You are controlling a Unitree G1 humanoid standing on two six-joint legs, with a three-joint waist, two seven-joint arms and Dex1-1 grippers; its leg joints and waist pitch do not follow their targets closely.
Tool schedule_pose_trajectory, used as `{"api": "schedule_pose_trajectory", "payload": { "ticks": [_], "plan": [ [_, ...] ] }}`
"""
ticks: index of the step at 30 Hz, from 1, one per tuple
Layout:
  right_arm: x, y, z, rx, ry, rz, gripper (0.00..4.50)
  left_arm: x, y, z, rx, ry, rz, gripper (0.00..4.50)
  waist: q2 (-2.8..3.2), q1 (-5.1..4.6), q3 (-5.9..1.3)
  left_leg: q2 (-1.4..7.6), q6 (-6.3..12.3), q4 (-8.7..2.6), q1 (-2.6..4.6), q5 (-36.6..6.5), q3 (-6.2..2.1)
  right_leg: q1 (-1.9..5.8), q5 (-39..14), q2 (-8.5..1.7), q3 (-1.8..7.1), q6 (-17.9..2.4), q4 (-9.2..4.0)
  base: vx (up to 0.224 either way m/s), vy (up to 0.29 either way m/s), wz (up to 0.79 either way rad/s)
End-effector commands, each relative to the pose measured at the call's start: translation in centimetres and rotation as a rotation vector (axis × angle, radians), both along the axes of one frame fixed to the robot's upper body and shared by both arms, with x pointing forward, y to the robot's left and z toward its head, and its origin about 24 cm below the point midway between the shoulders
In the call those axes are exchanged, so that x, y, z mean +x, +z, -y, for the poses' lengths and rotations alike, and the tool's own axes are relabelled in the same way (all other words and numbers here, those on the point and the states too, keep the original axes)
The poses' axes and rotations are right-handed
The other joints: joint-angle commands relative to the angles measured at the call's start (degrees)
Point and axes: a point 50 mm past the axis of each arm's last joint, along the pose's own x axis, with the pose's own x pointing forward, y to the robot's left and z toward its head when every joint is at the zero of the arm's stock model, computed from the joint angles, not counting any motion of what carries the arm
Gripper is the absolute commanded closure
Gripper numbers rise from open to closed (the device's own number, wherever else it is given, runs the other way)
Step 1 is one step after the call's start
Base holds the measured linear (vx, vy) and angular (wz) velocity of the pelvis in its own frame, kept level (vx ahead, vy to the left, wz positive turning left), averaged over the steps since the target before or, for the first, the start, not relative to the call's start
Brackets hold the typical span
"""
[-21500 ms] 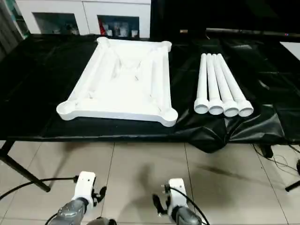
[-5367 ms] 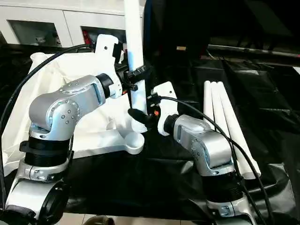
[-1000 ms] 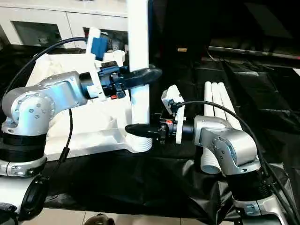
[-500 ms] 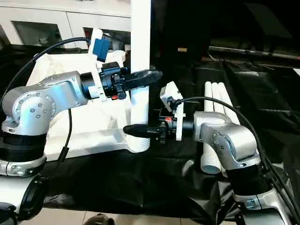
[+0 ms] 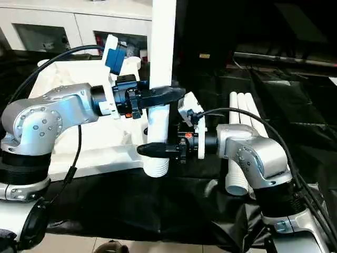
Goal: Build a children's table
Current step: Pick table leg
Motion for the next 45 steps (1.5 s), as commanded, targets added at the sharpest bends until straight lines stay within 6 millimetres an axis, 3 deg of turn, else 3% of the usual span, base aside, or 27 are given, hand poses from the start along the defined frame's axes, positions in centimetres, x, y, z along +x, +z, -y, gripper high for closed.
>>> {"api": "schedule_pose_trajectory", "payload": {
  "ticks": [1, 7, 17, 18, 21, 23, 25, 28, 30, 31, 34, 37, 39, 41, 42, 45],
  "plan": [
    [0.1, 0.4, 0.0, -0.006, 0.019, 0.008, 2.05, -0.4, 0.2, 0.2, 0.005, -0.027, 0.016, 2.66, -0.74, -0.04, -4.17, 3.11, 0.74, -3.25, 1.34, -3.4, -1.12, 2.36, 1.0, -4.91, 2.63, -12.5, -3.92, 0.000, 0.000, 0.00],
    [-0.1, 0.1, 0.0, -0.014, 0.029, 0.004, 2.53, -0.3, 0.4, 0.1, -0.006, -0.019, 0.017, 2.66, -0.74, -0.02, -4.19, 3.16, 0.82, -3.25, 1.40, -3.5, -1.12, 2.34, 0.7, -4.92, 2.61, -12.4, -3.94, 0.000, 0.000, 0.00],
    [-0.2, -0.2, 0.0, -0.014, 0.026, 0.000, 2.60, -0.2, 0.5, 0.1, -0.025, -0.012, 0.012, 2.67, -0.74, 0.01, -4.20, 3.10, 0.89, -3.20, 1.37, -3.5, -1.11, 2.39, 0.7, -4.90, 2.62, -12.5, -3.94, 0.000, 0.000, 0.00],
    [-0.3, -0.2, 0.0, -0.010, 0.019, 0.000, 2.60, -0.3, 0.7, 0.1, -0.037, 0.000, 0.037, 1.97, -0.71, 0.04, -4.18, 3.14, 0.91, -3.23, 1.38, -3.5, -1.14, 2.37, 0.6, -4.95, 2.63, -12.4, -3.97, 0.000, 0.000, 0.00],
    [-0.3, -0.3, -0.1, -0.001, 0.010, -0.002, 2.60, -0.3, 0.9, 0.1, -0.077, 0.000, 0.024, 1.92, -0.72, 0.07, -4.21, 3.15, 0.89, -3.17, 1.34, -3.4, -1.09, 2.41, 1.2, -5.00, 2.63, -12.8, -3.96, 0.000, 0.000, 0.00],
    [-0.4, -0.2, -0.1, 0.033, -0.010, -0.009, 2.61, 0.0, 1.0, -0.1, -0.147, 0.025, 0.005, 1.77, -0.79, 0.06, -4.22, 3.13, 0.93, -3.17, 1.27, -3.4, -1.12, 2.45, 1.6, -4.98, 2.61, -13.1, -3.90, 0.000, 0.000, 0.00],
    [-0.4, -0.1, -0.2, 0.051, -0.024, -0.007, 2.61, 0.0, 1.1, -0.4, -0.224, 0.036, 0.020, 1.53, 0.00, 0.17, -4.30, 3.15, 0.76, -3.12, 1.30, -3.9, -1.31, 2.43, 1.7, -5.10, 2.56, -13.3, -3.97, 0.000, 0.000, 0.00],
    [-0.3, 0.1, -0.1, 0.081, -0.044, -0.007, 2.61, 0.1, 1.0, -0.6, -0.308, 0.078, 0.028, 1.28, -0.13, 0.09, -4.34, 3.22, 0.45, -3.21, 1.31, -5.1, -1.33, 2.62, 2.6, -5.03, 2.58, -13.4, -4.08, 0.000, 0.000, 0.00],
    [-0.3, 0.7, 0.2, 0.132, -0.061, -0.004, 2.61, 0.0, 0.9, -0.9, -0.459, 0.089, -0.007, 1.22, 0.42, 0.10, -4.31, 3.19, 0.30, -3.19, 1.30, -5.5, -1.35, 2.56, 2.8, -5.05, 2.60, -13.5, -4.10, 0.000, 0.000, 0.00],
    [-0.3, 0.8, 0.2, 0.143, -0.065, -0.004, 2.61, 0.0, 0.9, -0.9, -0.484, 0.095, -0.014, 1.19, 0.09, 0.10, -4.31, 3.24, 0.24, -3.24, 1.26, -5.8, -1.37, 2.71, 3.0, -5.05, 2.56, -13.9, -4.19, 0.000, 0.000, 0.00],
    [-0.2, 1.4, 0.4, 0.217, -0.093, -0.004, 2.61, 0.6, 0.3, -1.3, -0.578, 0.168, -0.092, 1.19, 0.20, 0.14, -4.33, 3.30, 0.38, -3.24, 1.35, -6.4, -1.43, 2.63, 3.0, -4.96, 2.51, -14.1, -4.08, 0.000, 0.000, 0.00],
    [0.4, 1.7, 1.1, 0.244, -0.191, 0.021, 2.61, 1.4, -0.7, -2.5, -0.622, 0.254, -0.145, 1.19, 0.14, 0.10, -4.19, 3.19, 0.20, -3.37, 1.42, -7.3, -1.48, 2.56, 0.4, -4.96, 2.51, -13.2, -4.51, 0.000, 0.000, 0.00],
    [0.8, 1.7, 1.4, 0.236, -0.252, 0.039, 2.61, 1.5, -1.0, -2.9, -0.578, 0.292, -0.133, 1.19, 0.21, 0.01, -4.21, 3.31, -0.85, -3.59, 1.51, -7.4, -1.59, 2.39, -0.9, -4.90, 2.51, -11.8, -4.50, 0.000, 0.000, 0.00],
    [2.3, 1.4, 1.7, 0.199, -0.428, 0.101, 2.61, 1.6, -2.5, -3.9, -0.301, 0.409, -0.029, 1.19, 0.32, -0.30, -4.19, 3.38, -1.42, -3.83, 1.54, -7.3, -1.70, 2.08, -1.6, -4.80, 2.54, -10.2, -4.53, 0.000, 0.000, 0.00],
    [3.3, 1.4, 1.8, 0.197, -0.526, 0.160, 2.61, 1.8, -3.6, -4.5, -0.093, 0.488, 0.056, 1.19, 0.14, -0.43, -4.18, 3.45, -1.71, -4.07, 1.55, -7.7, -1.82, 1.86, -3.7, -4.88, 2.57, -8.2, -4.81, 0.000, 0.000, 0.00],
    [4.1, 1.3, 1.9, 0.208, -0.618, 0.205, 2.61, 1.9, -4.7, -5.4, 0.120, 0.537, 0.177, 1.19, 0.43, -0.75, -4.18, 3.42, -3.03, -4.16, 1.89, -8.0, -1.64, 1.56, -5.1, -4.94, 2.69, -7.3, -4.75, 0.000, 0.000, 0.00]
  ]
}}
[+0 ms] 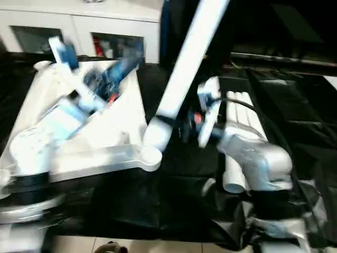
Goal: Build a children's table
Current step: Pick table leg
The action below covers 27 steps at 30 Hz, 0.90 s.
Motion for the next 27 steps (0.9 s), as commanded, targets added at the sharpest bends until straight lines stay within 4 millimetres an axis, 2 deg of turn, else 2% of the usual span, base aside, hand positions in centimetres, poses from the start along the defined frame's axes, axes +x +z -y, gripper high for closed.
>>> {"api": "schedule_pose_trajectory", "payload": {
  "ticks": [1, 2, 3, 4, 5, 6, 7, 8, 9, 11, 13, 14, 16, 21, 27],
  "plan": [
    [0.8, 0.5, 0.3, -0.019, -0.089, 0.033, 2.61, -0.2, -0.2, 0.3, 0.160, -0.022, 0.089, 1.19, 0.05, -0.41, -4.02, 3.35, -2.94, -4.14, 1.76, -8.0, -1.51, 1.75, -4.7, -4.82, 2.68, -7.5, -4.62, 0.000, 0.000, 0.00],
    [1.2, 0.1, 0.3, -0.035, -0.129, 0.010, 2.61, -0.6, -0.3, -0.1, 0.231, -0.051, 0.128, 1.19, 0.31, -0.08, -4.12, 3.39, -2.90, -4.10, 1.96, -7.7, -1.59, 1.56, -4.2, -4.84, 2.63, -7.6, -4.61, 0.000, 0.000, 0.00],
    [1.7, -0.7, 0.2, -0.057, -0.173, -0.032, 2.61, -1.2, -0.6, -0.5, 0.327, -0.115, 0.148, 1.19, -0.08, -0.07, -4.25, 3.26, -2.94, -4.06, 1.95, -6.0, -1.35, 1.52, -1.1, -4.63, 2.57, -8.3, -4.20, 0.000, 0.000, 0.00],
    [1.8, -0.9, 0.1, -0.065, -0.181, -0.046, 2.61, -1.3, -0.7, -0.5, 0.347, -0.134, 0.148, 1.19, 0.08, -0.19, -4.28, 3.06, -2.95, -4.10, 1.68, -5.0, -1.37, 1.64, 0.4, -4.54, 2.52, -8.9, -3.72, 0.000, 0.000, 0.00],
    [1.9, -1.2, 0.1, -0.075, -0.189, -0.064, 2.61, -1.5, -0.9, -0.6, 0.371, -0.155, 0.144, 1.19, 0.33, -0.01, -4.31, 3.14, -3.14, -3.97, 1.98, -5.1, -1.23, 1.32, 0.9, -4.57, 2.50, -9.2, -3.67, 0.000, 0.000, 0.00],
    [2.0, -1.6, -0.1, -0.096, -0.196, -0.066, 2.61, -1.7, -1.3, -0.7, 0.424, -0.185, 0.147, 1.19, 0.08, 0.00, -4.22, 3.10, -3.13, -3.98, 1.83, -5.5, -1.18, 1.47, 1.5, -4.67, 2.53, -9.7, -3.72, 0.000, 0.000, 0.00],
    [2.0, -2.0, -0.2, -0.118, -0.200, -0.065, 2.61, -2.0, -1.7, -0.8, 0.472, -0.215, 0.147, 1.19, 0.18, 0.12, -4.28, 3.11, -3.10, -3.94, 1.80, -5.3, -1.15, 1.48, 1.8, -4.73, 2.57, -9.7, -3.63, 0.000, 0.000, 0.00],
    [2.0, -2.5, -0.5, -0.135, -0.198, -0.062, 2.61, -2.4, -2.6, -0.9, 0.533, -0.264, 0.135, 1.19, -0.14, 0.07, -4.31, 3.03, -2.89, -3.93, 1.58, -4.9, -1.16, 1.61, 2.4, -4.72, 2.56, -9.7, -3.53, 0.000, 0.000, 0.00],
    [2.0, -3.3, -0.8, -0.161, -0.191, -0.079, 2.61, -3.2, -4.2, -1.2, 0.598, -0.364, 0.083, 1.19, 0.04, 0.03, -4.20, 3.01, -2.62, -3.95, 1.39, -5.1, -1.16, 1.51, 2.2, -4.85, 2.58, -9.4, -3.54, 0.000, 0.000, 0.00],
    [2.0, -3.6, -0.9, -0.168, -0.190, -0.082, 2.61, -3.4, -4.7, -1.2, 0.613, -0.394, 0.065, 1.19, 0.16, -0.11, -4.15, 3.08, -2.94, -4.11, 1.56, -6.2, -1.05, 1.35, 0.8, -4.77, 2.62, -9.3, -3.55, 0.000, 0.000, 0.00],
    [1.7, -4.3, -1.4, -0.199, -0.164, -0.078, 2.61, -3.7, -6.5, -2.0, 0.682, -0.450, 0.002, 1.36, 0.35, -0.16, -4.12, 3.10, -3.39, -4.18, 1.62, -7.4, -1.06, 1.26, 0.2, -4.78, 2.68, -9.4, -3.64, 0.000, 0.000, 0.00],
    [1.7, -4.3, -1.4, -0.199, -0.164, -0.078, 2.61, -3.7, -6.5, -2.0, 0.682, -0.450, 0.002, 1.46, 0.35, -0.16, -4.12, 3.10, -3.39, -4.18, 1.62, -7.4, -1.06, 1.26, 0.2, -4.78, 2.68, -9.4, -3.64, 0.000, 0.000, 0.00],
    [1.5, -4.4, -1.7, -0.189, -0.150, -0.070, 2.61, -3.3, -7.7, -2.6, 0.733, -0.447, -0.030, 1.53, 0.43, -0.18, -4.06, 3.08, -3.52, -4.26, 1.73, -8.4, -1.07, 1.22, 0.1, -4.75, 2.74, -9.3, -3.74, 0.000, 0.000, 0.00],
    [1.2, -4.4, -1.8, -0.179, -0.132, -0.046, 2.61, -2.9, -8.4, -3.2, 0.769, -0.427, -0.055, 2.06, 0.65, -0.17, -4.18, 3.23, -3.94, -4.35, 1.81, -9.8, -1.18, 1.20, 0.9, -4.88, 2.69, -10.1, -3.60, 0.000, 0.000, 0.00],
    [1.0, -4.5, -1.6, -0.172, -0.125, -0.039, 2.61, -2.0, -9.3, -3.9, 0.766, -0.378, -0.122, 2.46, 0.74, -0.27, -4.23, 3.18, -3.49, -4.26, 1.73, -9.3, -1.21, 1.32, 1.7, -4.91, 2.67, -10.9, -3.52, 0.000, 0.000, 0.00]
  ]
}}
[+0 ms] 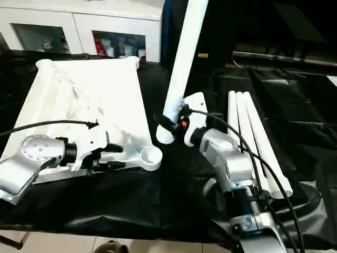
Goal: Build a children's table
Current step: Pick table leg, then insert table leg to table base
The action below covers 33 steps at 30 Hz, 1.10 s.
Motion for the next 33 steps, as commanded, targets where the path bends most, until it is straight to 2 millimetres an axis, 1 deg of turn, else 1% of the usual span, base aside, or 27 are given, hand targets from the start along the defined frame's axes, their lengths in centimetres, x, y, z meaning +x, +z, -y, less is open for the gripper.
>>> {"api": "schedule_pose_trajectory", "payload": {
  "ticks": [1, 3, 4, 6, 7, 8, 9, 10, 11, 12, 13, 15, 17, 18, 20, 23, 24, 26, 27, 28, 30, 33],
  "plan": [
    [-0.1, 0.7, 0.2, 0.006, -0.002, 0.045, 2.61, 0.3, 0.0, 0.1, -0.004, 0.008, -0.009, 2.54, 0.87, -0.35, -4.29, 3.18, -3.35, -4.17, 2.18, -9.3, -1.25, 1.87, 1.9, -4.95, 2.65, -11.0, -3.61, 0.000, 0.000, 0.00],
    [-0.1, 0.7, 0.3, 0.004, -0.004, 0.047, 2.61, 0.3, -0.2, 0.0, -0.014, 0.013, -0.030, 2.54, 1.05, -0.30, -4.36, 3.23, -3.35, -4.11, 2.26, -9.1, -1.28, 1.82, 2.9, -4.93, 2.63, -11.4, -3.50, 0.000, 0.000, 0.00],
    [-0.1, 0.7, 0.4, 0.004, -0.004, 0.049, 2.61, 0.4, -0.3, 0.0, -0.014, 0.017, -0.036, 2.85, 1.05, -0.32, -4.35, 3.22, -3.21, -4.11, 2.20, -9.1, -1.28, 1.88, 3.3, -4.92, 2.62, -11.6, -3.48, 0.000, 0.000, 0.00],
    [-0.2, 0.7, 0.4, 0.009, -0.004, 0.049, 2.61, 0.4, -0.6, -0.1, -0.006, 0.013, -0.045, 2.93, 1.05, -0.33, -4.30, 3.25, -3.26, -4.17, 2.19, -9.5, -1.31, 1.92, 2.9, -4.95, 2.62, -11.6, -3.55, 0.000, 0.000, 0.00],
    [-0.2, 0.7, 0.4, 0.010, -0.004, 0.049, 2.61, 0.4, -0.6, -0.2, -0.005, 0.013, -0.045, 3.07, 1.04, -0.32, -4.30, 3.26, -3.27, -4.19, 2.21, -9.7, -1.31, 1.92, 2.7, -4.98, 2.63, -11.6, -3.60, 0.000, 0.000, 0.00],
    [-0.2, 0.7, 0.4, 0.011, -0.001, 0.050, 2.61, 0.3, -0.8, -0.2, 0.002, 0.007, -0.061, 3.07, 1.09, -0.33, -4.31, 3.27, -3.33, -4.20, 2.23, -10.0, -1.35, 1.92, 2.4, -5.00, 2.61, -11.7, -3.58, 0.000, 0.000, 0.00],
    [-0.2, 0.7, 0.4, 0.011, -0.001, 0.050, 2.61, 0.3, -0.8, -0.2, 0.002, 0.007, -0.061, 3.21, 1.07, -0.35, -4.31, 3.28, -3.32, -4.21, 2.22, -10.1, -1.33, 1.92, 2.3, -5.00, 2.61, -11.7, -3.60, 0.000, 0.000, 0.00],
    [-0.2, 0.7, 0.5, 0.012, 0.001, 0.051, 2.61, 0.3, -0.9, -0.3, 0.007, 0.003, -0.072, 3.30, 1.18, -0.33, -4.27, 3.30, -3.38, -4.25, 2.26, -10.5, -1.35, 1.86, 1.8, -5.02, 2.61, -11.7, -3.65, 0.000, 0.000, 0.00],
    [-0.3, 0.7, 0.5, 0.012, 0.001, 0.051, 2.61, 0.2, -1.0, -0.4, 0.011, -0.001, -0.080, 3.34, 1.12, -0.37, -4.21, 3.29, -3.38, -4.28, 2.26, -10.8, -1.33, 1.83, 1.3, -5.00, 2.64, -11.7, -3.74, 0.000, 0.000, 0.00],
    [-0.3, 0.7, 0.5, 0.011, 0.002, 0.051, 2.61, 0.1, -1.1, -0.4, 0.014, -0.004, -0.086, 3.44, 1.15, -0.34, -4.28, 3.33, -3.50, -4.26, 2.33, -11.0, -1.35, 1.84, 1.2, -5.05, 2.66, -11.7, -3.72, 0.000, 0.000, 0.00],
    [-0.3, 0.7, 0.5, 0.011, 0.002, 0.051, 2.61, 0.1, -1.1, -0.5, 0.014, -0.005, -0.087, 3.44, 1.13, -0.35, -4.25, 3.35, -3.52, -4.30, 2.31, -11.0, -1.38, 1.85, 1.2, -5.03, 2.65, -11.7, -3.71, 0.000, 0.000, 0.00],
    [-0.3, 0.7, 0.6, 0.011, 0.001, 0.051, 2.61, 0.1, -1.2, -0.5, 0.017, -0.005, -0.089, 3.65, 1.15, -0.31, -4.25, 3.37, -3.45, -4.32, 2.28, -10.9, -1.40, 1.85, 1.6, -5.01, 2.63, -11.8, -3.65, 0.000, 0.000, 0.00],
    [-0.3, 0.7, 0.7, 0.011, 0.001, 0.051, 2.61, 0.0, -1.4, -0.7, 0.030, -0.005, -0.097, 3.76, 1.09, -0.30, -4.30, 3.34, -3.28, -4.26, 2.25, -10.5, -1.37, 1.90, 2.2, -5.06, 2.64, -11.9, -3.62, 0.000, 0.000, 0.00],
    [-0.3, 0.7, 0.7, 0.011, 0.002, 0.051, 2.61, 0.0, -1.5, -0.7, 0.036, -0.006, -0.100, 3.94, 1.06, -0.32, -4.21, 3.34, -3.21, -4.29, 2.25, -10.8, -1.35, 1.86, 1.5, -5.08, 2.66, -12.0, -3.71, 0.000, 0.000, 0.00],
    [-0.3, 0.7, 0.7, 0.010, 0.004, 0.051, 2.61, -0.1, -1.6, -0.8, 0.042, -0.007, -0.104, 4.15, 1.12, -0.33, -4.19, 3.40, -3.27, -4.34, 2.29, -11.2, -1.38, 1.85, 0.8, -5.13, 2.67, -11.9, -3.78, 0.000, 0.000, 0.00],
    [-0.4, 0.7, 0.7, 0.008, 0.011, 0.051, 2.61, -0.2, -1.9, -0.9, 0.058, -0.010, -0.112, 4.19, 1.01, -0.33, -4.19, 3.42, -3.21, -4.33, 2.31, -11.0, -1.37, 1.82, 0.6, -5.14, 2.68, -11.9, -3.80, 0.000, 0.000, 0.00],
    [-0.4, 0.7, 0.7, 0.007, 0.012, 0.051, 2.61, -0.2, -1.9, -0.9, 0.060, -0.011, -0.112, 4.49, 1.00, -0.32, -4.21, 3.43, -3.08, -4.34, 2.28, -10.8, -1.37, 1.84, 0.7, -5.15, 2.67, -11.9, -3.77, 0.000, 0.000, 0.00],
    [-0.4, 0.6, 0.7, 0.005, 0.015, 0.051, 2.61, -0.3, -2.0, -1.0, 0.072, -0.021, -0.109, 4.50, 1.00, -0.31, -4.24, 3.39, -2.92, -4.29, 2.26, -10.4, -1.36, 1.83, 1.4, -5.12, 2.66, -11.9, -3.72, 0.000, 0.000, 0.00],
    [-0.4, 0.6, 0.6, 0.005, 0.018, 0.051, 2.61, -0.2, -2.1, -1.0, 0.090, -0.014, -0.090, 4.50, 0.87, -0.39, -4.24, 3.38, -2.82, -4.31, 2.16, -10.1, -1.39, 1.92, 1.7, -5.10, 2.65, -11.9, -3.69, 0.000, 0.000, 0.00],
    [-0.4, 0.6, 0.6, 0.005, 0.018, 0.051, 2.61, -0.2, -2.1, -1.0, 0.090, -0.014, -0.090, 4.50, 0.88, -0.39, -4.26, 3.38, -2.83, -4.29, 2.17, -10.0, -1.38, 1.96, 1.9, -5.12, 2.63, -11.9, -3.63, 0.000, 0.000, 0.00],
    [-0.5, 0.6, 0.6, 0.005, 0.021, 0.050, 2.61, -0.1, -2.2, -1.0, 0.101, -0.005, -0.072, 4.50, 0.89, -0.64, -4.25, 3.35, -2.63, -4.26, 2.13, -9.9, -1.38, 1.96, 2.2, -5.12, 2.62, -12.1, -3.62, 0.000, 0.000, 0.00],
    [-0.5, 0.6, 0.6, 0.005, 0.024, 0.049, 2.61, -0.1, -2.3, -1.1, 0.103, 0.003, -0.083, 4.50, 0.88, -0.88, -4.14, 3.34, -2.49, -4.30, 2.09, -10.6, -1.37, 1.98, 0.7, -5.21, 2.65, -12.3, -3.80, 0.000, 0.000, 0.00]
  ]
}}
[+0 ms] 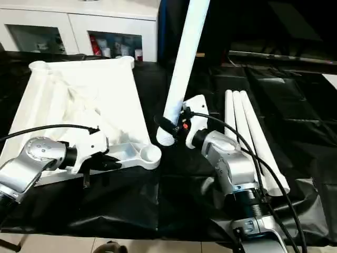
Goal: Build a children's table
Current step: Insert table leg to table base
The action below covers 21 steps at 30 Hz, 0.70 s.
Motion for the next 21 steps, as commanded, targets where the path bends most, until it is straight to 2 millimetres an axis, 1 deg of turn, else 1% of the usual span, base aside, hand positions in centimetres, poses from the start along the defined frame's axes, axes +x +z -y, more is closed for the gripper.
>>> {"api": "schedule_pose_trajectory", "payload": {
  "ticks": [1, 4, 6, 7, 8, 9, 11, 12, 13, 14, 15, 16, 17, 18, 21],
  "plan": [
    [-0.1, 0.7, 0.3, 0.007, -0.001, 0.042, 2.61, -0.1, -0.9, -0.6, 0.053, 0.041, -0.013, 4.50, 0.88, -0.11, -4.09, 3.38, -2.60, -4.38, 2.11, -11.1, -1.39, 1.90, -0.3, -5.20, 2.63, -12.2, -3.87, 0.000, 0.000, 0.00],
    [-0.1, 0.8, 0.3, 0.018, 0.006, 0.037, 2.61, -0.1, -0.9, -0.7, 0.043, 0.045, -0.025, 4.50, 0.86, -0.32, -4.10, 3.39, -2.71, -4.37, 2.19, -11.6, -1.38, 1.88, -1.1, -5.22, 2.68, -12.2, -3.94, 0.000, 0.000, 0.00],
    [-0.2, 1.2, 0.2, 0.074, 0.027, 0.023, 2.61, 0.0, -0.6, -0.2, 0.008, 0.032, 0.002, 4.50, 0.84, -0.35, -4.04, 3.44, -2.48, -4.43, 2.16, -11.8, -1.43, 1.94, -1.8, -5.30, 2.69, -12.2, -4.05, 0.000, 0.000, 0.00],
    [-0.4, 1.5, 0.1, 0.095, 0.065, 0.016, 2.61, 0.1, -0.3, 0.2, -0.009, 0.013, 0.024, 4.50, 0.44, -0.39, -4.01, 3.45, -2.03, -4.42, 2.11, -11.6, -1.40, 2.02, -1.6, -5.24, 2.71, -12.2, -4.15, 0.000, 0.000, 0.00],
    [-0.4, 1.6, 0.1, 0.097, 0.072, 0.016, 2.61, 0.1, -0.3, 0.3, -0.011, 0.010, 0.025, 4.50, 0.56, -0.25, -4.05, 3.52, -1.93, -4.37, 2.16, -11.4, -1.40, 1.97, -1.5, -5.30, 2.72, -12.3, -4.07, 0.000, 0.000, 0.00],
    [-0.8, 1.8, -0.1, 0.109, 0.130, 0.007, 2.61, 0.2, -0.2, 1.0, -0.028, -0.015, 0.034, 4.50, 0.50, -0.23, -4.06, 3.49, -1.55, -4.35, 2.10, -10.9, -1.40, 2.04, -1.1, -5.26, 2.66, -12.2, -4.00, 0.000, 0.000, 0.00],
    [-1.2, 1.7, -0.5, 0.091, 0.190, -0.013, 2.61, 0.0, 0.1, 2.6, -0.071, -0.071, 0.036, 4.50, 0.43, -0.13, -4.15, 3.54, -1.04, -4.25, 2.04, -9.6, -1.37, 2.06, 0.3, -5.23, 2.63, -12.2, -3.83, 0.000, 0.000, 0.00],
    [-1.3, 1.7, -0.5, 0.090, 0.192, -0.014, 2.62, 0.0, 0.1, 2.7, -0.073, -0.073, 0.036, 4.50, 0.44, -0.07, -4.15, 3.56, -0.91, -4.21, 2.07, -9.3, -1.31, 2.00, 0.8, -5.25, 2.64, -12.2, -3.84, 0.000, 0.000, 0.00],
    [-1.4, 1.5, -0.8, 0.078, 0.212, -0.026, 2.62, -0.1, 0.2, 3.5, -0.093, -0.104, 0.038, 4.50, 0.44, 0.11, -4.23, 3.52, -0.61, -4.09, 2.08, -8.5, -1.25, 1.93, 1.7, -5.28, 2.61, -12.5, -3.77, 0.000, 0.000, 0.00],
    [-1.4, 1.5, -0.8, 0.077, 0.212, -0.026, 2.62, -0.1, 0.2, 3.6, -0.093, -0.105, 0.038, 4.50, 0.43, 0.18, -4.22, 3.51, -0.57, -4.08, 2.02, -8.4, -1.25, 1.96, 1.8, -5.34, 2.62, -12.7, -3.77, 0.000, 0.000, 0.00],
    [-1.5, 1.3, -0.8, 0.055, 0.222, -0.027, 2.62, -0.1, 0.2, 3.9, -0.094, -0.112, 0.037, 4.50, 0.24, 0.36, -4.17, 3.50, -0.49, -4.06, 2.05, -8.5, -1.19, 1.90, 1.3, -5.35, 2.63, -12.7, -3.85, 0.000, 0.000, 0.00],
    [-1.5, 1.0, -0.8, 0.026, 0.222, -0.033, 2.62, -0.1, 0.1, 4.3, -0.097, -0.124, 0.043, 4.50, 0.27, 0.44, -4.16, 3.51, -0.49, -4.05, 2.08, -8.7, -1.17, 1.86, 0.8, -5.37, 2.66, -12.6, -3.90, 0.000, 0.000, 0.00],
    [-1.5, 1.0, -0.8, 0.024, 0.222, -0.033, 2.62, -0.1, 0.1, 4.4, -0.098, -0.125, 0.044, 4.50, 0.28, 0.79, -4.13, 3.54, -0.68, -4.03, 2.12, -8.9, -1.16, 1.78, -0.2, -5.35, 2.68, -12.3, -4.00, 0.000, 0.000, 0.00],
    [-1.5, 0.5, -0.5, -0.020, 0.217, -0.044, 2.62, -0.1, 0.0, 5.0, -0.103, -0.148, 0.055, 4.50, 0.24, 0.99, -4.05, 3.58, -0.88, -4.09, 2.08, -9.2, -1.16, 1.80, -1.2, -5.47, 2.77, -12.0, -4.22, 0.000, 0.000, 0.00],
    [-1.5, 0.0, 0.1, -0.072, 0.206, -0.064, 2.62, 0.1, -0.1, 5.4, -0.110, -0.148, 0.065, 4.50, 0.25, 1.28, -4.03, 3.65, -1.64, -4.19, 2.25, -10.5, -1.19, 1.66, -3.5, -5.46, 2.77, -11.1, -4.35, 0.000, 0.000, 0.00]
  ]
}}
